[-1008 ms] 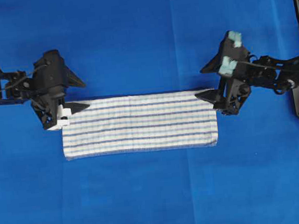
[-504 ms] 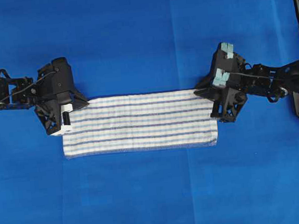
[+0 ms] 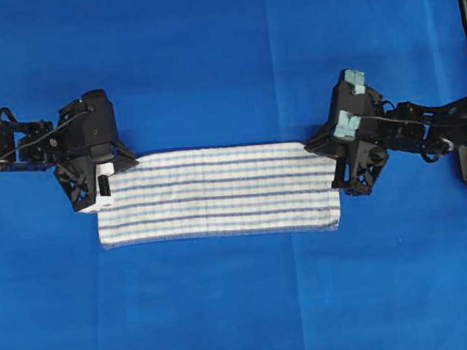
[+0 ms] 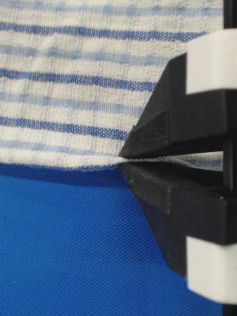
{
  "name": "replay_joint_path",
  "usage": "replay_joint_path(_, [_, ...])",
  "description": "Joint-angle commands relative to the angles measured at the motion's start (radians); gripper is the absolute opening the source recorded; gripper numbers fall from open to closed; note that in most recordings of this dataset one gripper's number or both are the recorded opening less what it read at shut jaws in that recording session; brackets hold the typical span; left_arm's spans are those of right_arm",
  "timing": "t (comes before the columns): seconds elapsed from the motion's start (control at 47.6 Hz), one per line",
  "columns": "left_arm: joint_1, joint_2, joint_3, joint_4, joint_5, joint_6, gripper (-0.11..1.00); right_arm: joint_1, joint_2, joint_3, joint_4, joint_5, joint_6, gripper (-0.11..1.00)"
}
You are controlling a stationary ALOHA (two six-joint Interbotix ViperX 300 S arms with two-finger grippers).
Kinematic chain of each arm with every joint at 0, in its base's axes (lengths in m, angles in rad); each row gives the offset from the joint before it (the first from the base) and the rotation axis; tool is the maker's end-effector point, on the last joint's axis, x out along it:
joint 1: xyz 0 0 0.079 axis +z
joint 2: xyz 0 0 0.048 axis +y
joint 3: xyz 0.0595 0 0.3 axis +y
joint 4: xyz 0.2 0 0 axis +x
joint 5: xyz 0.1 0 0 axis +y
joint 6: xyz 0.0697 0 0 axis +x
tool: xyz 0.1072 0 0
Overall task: Fold the blue towel.
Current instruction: 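Lift the strip and rotate it with both grippers to lie vertically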
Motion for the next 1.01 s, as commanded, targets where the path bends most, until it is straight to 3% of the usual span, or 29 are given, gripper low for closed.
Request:
replay_joint_path(0.0, [-0.006,-0.064,-0.035,-0.002,0.048,-0.002,0.02,0.002,-0.064,-0.003,0.000,0.002,-0.002,0.05])
replay_joint_path(0.315, [-0.049,-0.213,-0.095,-0.002,0.187,-0.002,0.02,-0.002,-0.281,0.005,-0.003,0.106,-0.008,0.05])
replay_joint_path(0.588, [-0.069,-0.215,-0.115,-0.002,0.186,-0.043,0.02,-0.018,-0.285,-0.008,-0.005,0.126,-0.008,0.05])
replay_joint_path(0.756, [-0.086,-0.201,-0.156,-0.002,0.186,-0.118,0.02,-0.087,-0.262,-0.038,-0.018,0.120,-0.014,0.05])
replay_joint_path(0.987, [-0.137,-0.140,-0.250,-0.002,0.183,-0.184,0.02,-0.221,-0.233,-0.100,-0.025,0.095,-0.077,0.05])
